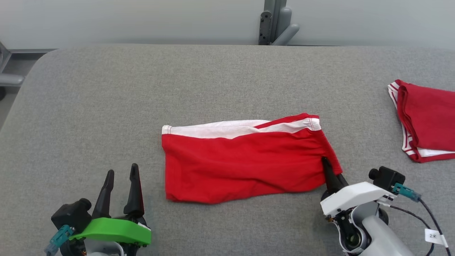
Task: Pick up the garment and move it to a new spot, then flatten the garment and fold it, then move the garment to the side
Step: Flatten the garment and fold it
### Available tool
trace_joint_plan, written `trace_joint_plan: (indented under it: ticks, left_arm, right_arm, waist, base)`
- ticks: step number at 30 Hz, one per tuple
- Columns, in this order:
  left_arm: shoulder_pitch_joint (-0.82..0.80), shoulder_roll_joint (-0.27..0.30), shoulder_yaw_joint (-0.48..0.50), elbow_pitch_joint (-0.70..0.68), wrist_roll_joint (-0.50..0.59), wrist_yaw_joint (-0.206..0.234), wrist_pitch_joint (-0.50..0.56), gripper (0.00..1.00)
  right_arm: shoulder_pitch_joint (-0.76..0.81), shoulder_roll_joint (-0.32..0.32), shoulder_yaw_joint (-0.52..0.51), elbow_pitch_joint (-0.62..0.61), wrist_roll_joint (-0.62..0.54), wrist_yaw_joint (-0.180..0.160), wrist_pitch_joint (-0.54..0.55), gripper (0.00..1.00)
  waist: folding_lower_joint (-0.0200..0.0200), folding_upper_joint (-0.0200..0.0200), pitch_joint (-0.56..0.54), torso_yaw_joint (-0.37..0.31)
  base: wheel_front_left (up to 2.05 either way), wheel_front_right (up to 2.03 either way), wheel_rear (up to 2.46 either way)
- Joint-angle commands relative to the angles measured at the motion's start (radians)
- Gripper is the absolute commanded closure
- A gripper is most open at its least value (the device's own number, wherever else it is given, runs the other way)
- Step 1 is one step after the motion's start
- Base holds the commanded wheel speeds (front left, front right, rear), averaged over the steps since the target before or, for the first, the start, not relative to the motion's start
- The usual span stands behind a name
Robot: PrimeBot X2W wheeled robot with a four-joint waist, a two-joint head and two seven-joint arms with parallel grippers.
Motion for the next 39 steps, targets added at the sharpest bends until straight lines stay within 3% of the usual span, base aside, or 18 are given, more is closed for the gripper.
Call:
trace_joint_plan:
  ticks: [1, 8, 12, 19, 29, 39]
  left_arm:
    - [0.007, -0.001, 0.002, 0.001, 0.007, -0.004, -0.003, 0.00]
    - [-0.005, -0.008, -0.014, 0.002, 0.014, -0.012, -0.003, 0.00]
    - [-0.013, -0.012, -0.022, 0.001, 0.018, -0.013, -0.003, 0.00]
    - [-0.026, -0.010, -0.025, 0.003, 0.017, -0.016, -0.003, 0.00]
    - [-0.026, 0.001, -0.013, -0.015, 0.016, -0.006, -0.002, 0.00]
    - [-0.028, -0.005, -0.024, -0.027, 0.010, -0.005, 0.002, 0.00]
  right_arm:
    - [0.011, -0.026, -0.008, -0.018, 0.015, -0.001, 0.010, 1.00]
    - [0.048, -0.138, -0.083, -0.088, 0.036, -0.001, 0.079, 1.00]
    - [0.062, -0.157, -0.132, -0.096, 0.016, -0.001, 0.106, 1.00]
    - [0.072, -0.107, -0.129, -0.157, -0.015, -0.001, 0.174, 1.00]
    - [0.075, -0.037, -0.057, -0.340, -0.077, -0.001, 0.224, 1.00]
    - [0.039, 0.002, 0.056, -0.367, -0.199, -0.001, 0.248, 1.00]
  waist:
    - [0.0000, 0.0022, -0.002, -0.009]
    - [0.0000, 0.0022, 0.001, -0.035]
    - [0.0000, 0.0022, 0.006, -0.044]
    - [0.0000, 0.0022, 0.005, -0.047]
    - [0.0000, 0.0022, -0.005, -0.009]
    - [0.0000, 0.0022, -0.006, 0.035]
  base:
    - [0.00, 0.00, 0.00]
    - [0.00, 0.00, 0.00]
    - [0.00, 0.00, 0.00]
    - [0.00, 0.00, 0.00]
    - [0.00, 0.00, 0.00]
    - [0.00, 0.00, 0.00]
